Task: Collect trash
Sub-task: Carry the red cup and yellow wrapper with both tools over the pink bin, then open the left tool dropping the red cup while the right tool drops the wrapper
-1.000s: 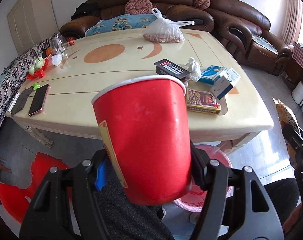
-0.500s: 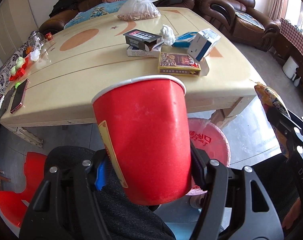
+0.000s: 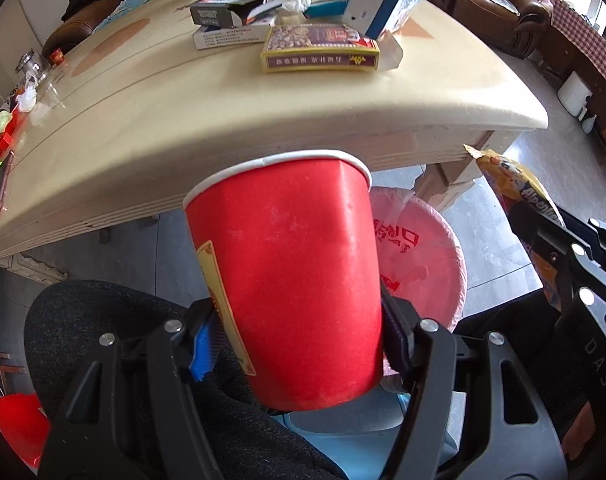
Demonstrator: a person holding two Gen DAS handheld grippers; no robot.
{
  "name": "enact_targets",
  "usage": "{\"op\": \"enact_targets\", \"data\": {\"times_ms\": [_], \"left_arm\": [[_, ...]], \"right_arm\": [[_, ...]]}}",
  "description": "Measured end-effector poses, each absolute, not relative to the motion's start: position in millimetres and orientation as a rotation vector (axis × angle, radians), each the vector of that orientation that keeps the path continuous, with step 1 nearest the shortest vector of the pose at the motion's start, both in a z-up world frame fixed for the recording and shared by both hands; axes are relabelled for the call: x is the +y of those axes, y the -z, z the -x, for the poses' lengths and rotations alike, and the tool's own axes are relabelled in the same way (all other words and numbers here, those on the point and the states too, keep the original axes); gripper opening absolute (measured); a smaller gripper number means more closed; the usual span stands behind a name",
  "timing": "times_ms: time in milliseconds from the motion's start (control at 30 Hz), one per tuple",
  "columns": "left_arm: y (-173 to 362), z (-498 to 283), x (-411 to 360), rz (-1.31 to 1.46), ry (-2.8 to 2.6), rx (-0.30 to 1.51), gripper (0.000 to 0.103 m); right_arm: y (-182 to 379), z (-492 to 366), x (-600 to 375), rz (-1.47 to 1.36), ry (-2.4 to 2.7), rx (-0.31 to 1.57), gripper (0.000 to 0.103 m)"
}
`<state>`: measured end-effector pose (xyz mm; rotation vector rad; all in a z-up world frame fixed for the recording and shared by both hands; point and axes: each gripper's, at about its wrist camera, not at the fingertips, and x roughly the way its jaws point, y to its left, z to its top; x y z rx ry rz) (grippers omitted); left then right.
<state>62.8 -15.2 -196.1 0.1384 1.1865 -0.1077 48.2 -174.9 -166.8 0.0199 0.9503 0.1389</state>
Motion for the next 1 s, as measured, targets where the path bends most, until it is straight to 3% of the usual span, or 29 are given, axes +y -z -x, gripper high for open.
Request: {"op": "enact_targets", "data": {"times_ms": [1000], "left_arm": [[357, -101, -45, -0.188, 0.208, 1.567, 0.064]], "right_arm": [[318, -112, -194, -0.115, -0.147, 1.300, 0.016]]}}
